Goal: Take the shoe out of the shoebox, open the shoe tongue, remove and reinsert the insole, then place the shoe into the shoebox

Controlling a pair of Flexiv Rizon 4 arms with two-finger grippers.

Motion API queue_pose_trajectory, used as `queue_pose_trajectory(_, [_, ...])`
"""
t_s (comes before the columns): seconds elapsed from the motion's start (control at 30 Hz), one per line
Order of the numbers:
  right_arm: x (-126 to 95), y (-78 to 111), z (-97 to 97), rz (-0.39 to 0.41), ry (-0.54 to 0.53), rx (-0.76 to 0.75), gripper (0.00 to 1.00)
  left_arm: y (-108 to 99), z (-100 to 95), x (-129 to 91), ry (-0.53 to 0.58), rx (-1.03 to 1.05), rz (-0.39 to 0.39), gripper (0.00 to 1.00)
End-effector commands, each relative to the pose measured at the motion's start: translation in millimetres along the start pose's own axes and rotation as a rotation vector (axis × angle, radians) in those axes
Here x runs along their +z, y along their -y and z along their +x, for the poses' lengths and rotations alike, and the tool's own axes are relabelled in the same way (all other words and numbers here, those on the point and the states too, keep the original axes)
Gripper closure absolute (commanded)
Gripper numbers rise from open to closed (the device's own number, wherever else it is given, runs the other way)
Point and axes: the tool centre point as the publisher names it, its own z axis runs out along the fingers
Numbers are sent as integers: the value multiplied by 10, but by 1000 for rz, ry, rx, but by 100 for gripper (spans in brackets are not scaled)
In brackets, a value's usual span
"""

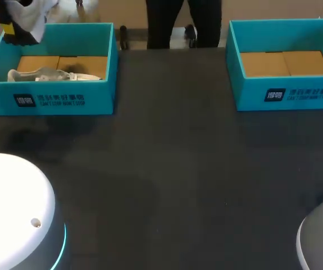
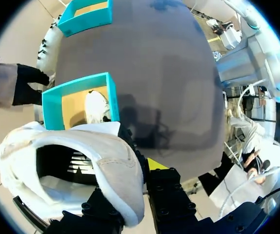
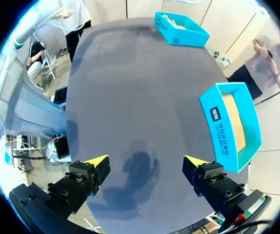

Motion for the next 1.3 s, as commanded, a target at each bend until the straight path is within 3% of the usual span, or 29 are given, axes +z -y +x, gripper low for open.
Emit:
queue_pose_trajectory(0.03, [6,-5,-15,2,-3,1,0,-165,-102,70,14,16,-2,100])
queue_pose_trajectory(0.43, [6,-5,-15,2,-3,1,0,-510,-568,265,24,-52,53,100])
queue_pose_trajectory(0.6, [6,-5,-15,2,-3,1,0,-688,-846,317,4,-93,73,100])
queue_pose_trajectory(0.87, [6,-5,-15,2,-3,1,0,-857,-1153,340,11,-108,35,100])
queue_pose_trajectory(1.0, [6,-5,-15,2,-3,1,0,-895,-1244,361,2,-109,23,100])
queue_pose_trajectory(1.3, [6,-5,-15,2,-3,1,0,-897,-1247,358,1,-108,23,100])
